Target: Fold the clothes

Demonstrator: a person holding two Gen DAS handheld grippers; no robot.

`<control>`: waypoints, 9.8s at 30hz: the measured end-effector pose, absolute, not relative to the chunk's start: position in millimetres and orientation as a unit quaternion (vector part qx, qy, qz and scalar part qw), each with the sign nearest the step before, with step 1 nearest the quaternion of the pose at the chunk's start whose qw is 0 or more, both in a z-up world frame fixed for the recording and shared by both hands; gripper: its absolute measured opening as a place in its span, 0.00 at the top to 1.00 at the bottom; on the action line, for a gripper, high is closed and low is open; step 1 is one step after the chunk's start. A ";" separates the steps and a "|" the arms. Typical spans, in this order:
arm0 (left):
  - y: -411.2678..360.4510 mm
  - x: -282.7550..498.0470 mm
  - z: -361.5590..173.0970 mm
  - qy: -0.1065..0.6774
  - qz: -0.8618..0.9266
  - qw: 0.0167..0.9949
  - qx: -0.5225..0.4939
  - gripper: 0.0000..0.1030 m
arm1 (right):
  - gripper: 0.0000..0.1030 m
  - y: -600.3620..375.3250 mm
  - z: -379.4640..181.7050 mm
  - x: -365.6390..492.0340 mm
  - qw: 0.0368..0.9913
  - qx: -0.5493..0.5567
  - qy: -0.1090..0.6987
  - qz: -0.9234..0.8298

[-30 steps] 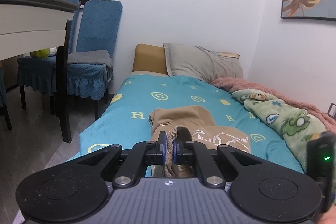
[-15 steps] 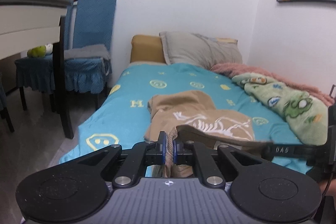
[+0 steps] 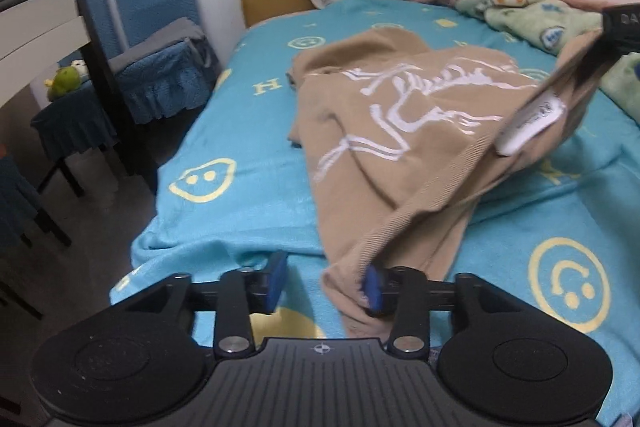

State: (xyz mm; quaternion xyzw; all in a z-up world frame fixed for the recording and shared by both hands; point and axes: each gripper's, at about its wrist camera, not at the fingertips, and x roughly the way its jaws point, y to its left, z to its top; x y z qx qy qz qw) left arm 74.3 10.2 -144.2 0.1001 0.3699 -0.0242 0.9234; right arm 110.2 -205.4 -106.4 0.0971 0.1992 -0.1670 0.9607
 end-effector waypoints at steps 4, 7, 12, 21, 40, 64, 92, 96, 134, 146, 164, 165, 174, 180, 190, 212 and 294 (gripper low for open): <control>28.8 72.4 -131.0 0.341 0.037 0.937 0.062 0.47 | 0.21 -204.2 -118.8 122.6 0.949 0.060 0.250 -0.185; 43.8 69.0 -111.6 0.289 0.069 0.955 0.014 0.39 | 0.21 -206.8 -117.3 125.0 0.945 0.064 0.263 -0.184; 40.9 62.0 -77.3 0.206 0.092 0.974 -0.001 0.35 | 0.21 -210.4 -106.6 122.7 0.945 0.078 0.258 -0.183; 30.2 53.9 88.7 0.057 0.100 0.992 -0.054 0.36 | 0.21 -219.9 64.0 89.0 0.980 0.096 0.104 -0.139; 11.7 -179.2 387.4 -0.133 0.085 0.986 -0.047 0.38 | 0.21 -210.7 342.9 -162.7 0.989 0.085 -0.109 -0.061; 12.8 236.3 151.3 0.102 0.069 0.992 -0.005 0.35 | 0.20 -237.6 138.5 251.2 0.984 0.100 0.125 -0.080; 2.3 436.3 -110.1 0.347 -0.090 0.933 0.031 0.02 | 0.21 -216.4 -75.8 421.4 0.934 0.114 0.334 0.055; 13.3 338.4 -85.1 0.300 -0.080 0.951 0.016 0.02 | 0.21 -215.5 -50.5 330.7 0.946 0.117 0.301 0.033; 158.2 382.7 -196.3 0.380 0.057 0.902 -0.198 0.94 | 0.21 -265.8 -100.7 202.7 0.915 0.246 0.319 -0.012; 157.7 438.6 -144.6 0.327 0.209 0.921 0.048 0.90 | 0.21 -266.1 -98.4 203.2 0.925 0.223 0.305 -0.041; 53.6 161.5 -92.5 0.308 0.026 0.951 -0.024 0.19 | 0.21 -241.0 -78.1 177.1 0.961 0.125 0.247 -0.011; 47.4 146.1 -87.7 0.308 0.022 0.951 -0.025 0.19 | 0.21 -240.5 -76.8 174.1 0.962 0.124 0.244 -0.009; 23.2 49.6 -28.1 0.296 -0.017 0.955 -0.019 0.06 | 0.21 -232.8 -54.8 138.6 0.965 0.119 0.234 0.003; 8.6 9.5 31.0 0.265 -0.023 0.964 0.010 0.05 | 0.21 -231.4 -4.3 109.8 0.962 0.142 0.233 -0.004; -3.5 -1.3 124.6 0.260 -0.010 0.964 -0.055 0.00 | 0.21 -244.4 125.0 121.5 0.948 0.229 0.220 0.009; 37.3 178.8 -172.8 0.333 -0.004 0.940 -0.078 0.01 | 0.19 -372.0 -184.9 335.3 0.887 0.359 0.289 -0.032; 40.9 163.8 -207.6 0.332 -0.023 0.940 -0.080 0.02 | 0.87 -363.9 -213.2 396.7 0.869 0.403 0.286 -0.029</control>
